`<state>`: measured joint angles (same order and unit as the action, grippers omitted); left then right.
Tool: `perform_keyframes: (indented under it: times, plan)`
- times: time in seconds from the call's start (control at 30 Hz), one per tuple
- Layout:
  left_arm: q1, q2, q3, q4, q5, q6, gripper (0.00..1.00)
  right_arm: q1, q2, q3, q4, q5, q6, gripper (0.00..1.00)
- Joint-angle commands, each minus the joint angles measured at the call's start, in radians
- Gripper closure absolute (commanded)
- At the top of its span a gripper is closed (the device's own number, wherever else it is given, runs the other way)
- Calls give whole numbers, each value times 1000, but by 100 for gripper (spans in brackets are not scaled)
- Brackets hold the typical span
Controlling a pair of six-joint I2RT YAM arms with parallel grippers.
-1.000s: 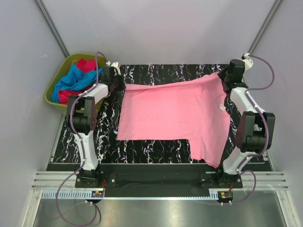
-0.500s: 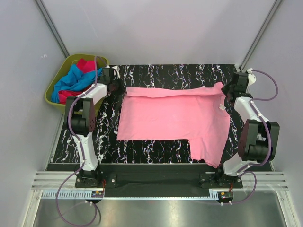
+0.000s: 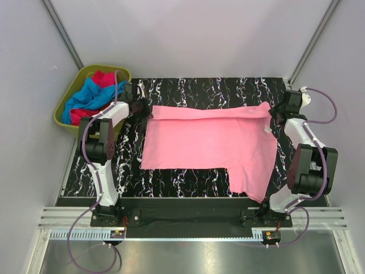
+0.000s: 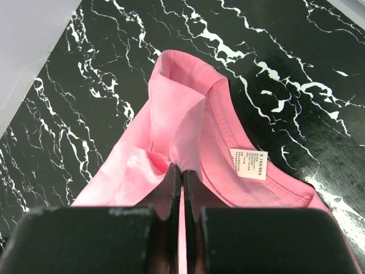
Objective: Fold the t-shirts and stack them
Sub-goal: Fold the tshirt
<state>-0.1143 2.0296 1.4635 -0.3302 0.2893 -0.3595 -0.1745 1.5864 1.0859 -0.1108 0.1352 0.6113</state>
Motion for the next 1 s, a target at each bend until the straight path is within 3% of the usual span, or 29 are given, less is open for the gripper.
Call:
perform_keyframes:
  times: [0.0, 0.37, 0.97]
  plan:
    - [7, -26, 9, 0, 20, 1, 100, -20, 20, 6, 8, -11, 4, 100]
    - [7, -2, 21, -13, 8, 2, 100, -23, 96, 42, 7, -62, 11, 100]
    - [8, -52, -51, -40, -47, 45, 100, -25, 32, -14, -12, -72, 4, 100]
